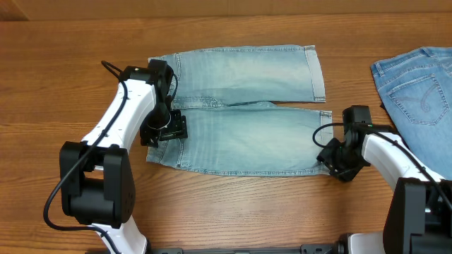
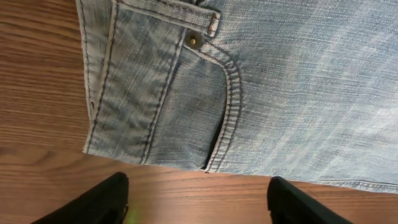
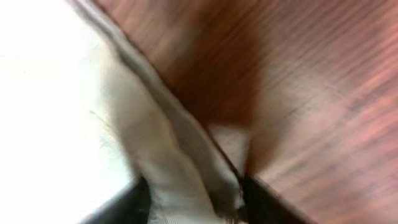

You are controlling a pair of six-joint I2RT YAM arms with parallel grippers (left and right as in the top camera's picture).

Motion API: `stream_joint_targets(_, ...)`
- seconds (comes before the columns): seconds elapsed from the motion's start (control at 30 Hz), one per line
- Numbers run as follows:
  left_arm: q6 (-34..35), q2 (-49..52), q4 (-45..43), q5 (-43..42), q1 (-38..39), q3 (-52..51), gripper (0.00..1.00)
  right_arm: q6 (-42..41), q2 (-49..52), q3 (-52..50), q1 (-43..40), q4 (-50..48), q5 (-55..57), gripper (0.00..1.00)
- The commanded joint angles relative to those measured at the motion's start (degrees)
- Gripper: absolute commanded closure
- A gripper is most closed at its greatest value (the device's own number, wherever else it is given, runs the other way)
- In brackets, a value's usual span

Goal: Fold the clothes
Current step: 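Lower both grippers to the near edge of the jeans and grasp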

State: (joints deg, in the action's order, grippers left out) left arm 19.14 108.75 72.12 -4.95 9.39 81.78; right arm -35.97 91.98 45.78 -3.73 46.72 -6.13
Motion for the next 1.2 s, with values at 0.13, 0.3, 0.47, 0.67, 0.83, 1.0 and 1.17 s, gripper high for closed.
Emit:
stream_joint_targets(0.13, 2.32, -0.61, 1.33, 2.60, -2.25, -0.33, 0.00, 1.49, 2.84, -2.64, 0.17, -2.10, -2.54, 0.76)
stream_joint_targets(0.3, 3.21, -0.61, 1.31, 2.60, -3.48, -1.20, 0.01, 1.73, 2.84, -2.64, 0.17, -1.42, -2.51, 0.78)
stream_joint_targets(0.47, 4.11, -0.61, -0.04, 2.60, -3.48, -5.07, 0.05, 1.90, 2.84, -2.64, 0.17, -1.27, -2.51, 0.80)
stream_joint_targets(0.67, 5.57, -0.61, -3.61, 2.67, -4.26, -9.73, 0.05, 4.81, 2.84, -2.64, 0.17, -1.16, -2.29, 0.81)
stream_joint_targets(0.83, 6.75, -0.61, -3.61, 3.02, -4.28, -9.88, 0.10, 4.92, 2.84, -2.64, 0.17, -1.05, -2.32, 0.81)
stream_joint_targets(1.0, 8.96, -0.61, -4.55, 3.02, -4.28, -12.85, 0.36, 4.92, 2.84, -2.64, 0.17, -1.07, -2.32, 0.81)
stream_joint_targets(1.17, 9.62, -0.61, -3.54, 3.10, -4.28, -12.85, 0.63, 4.92, 2.84, -2.64, 0.17, -1.20, -2.29, 0.81)
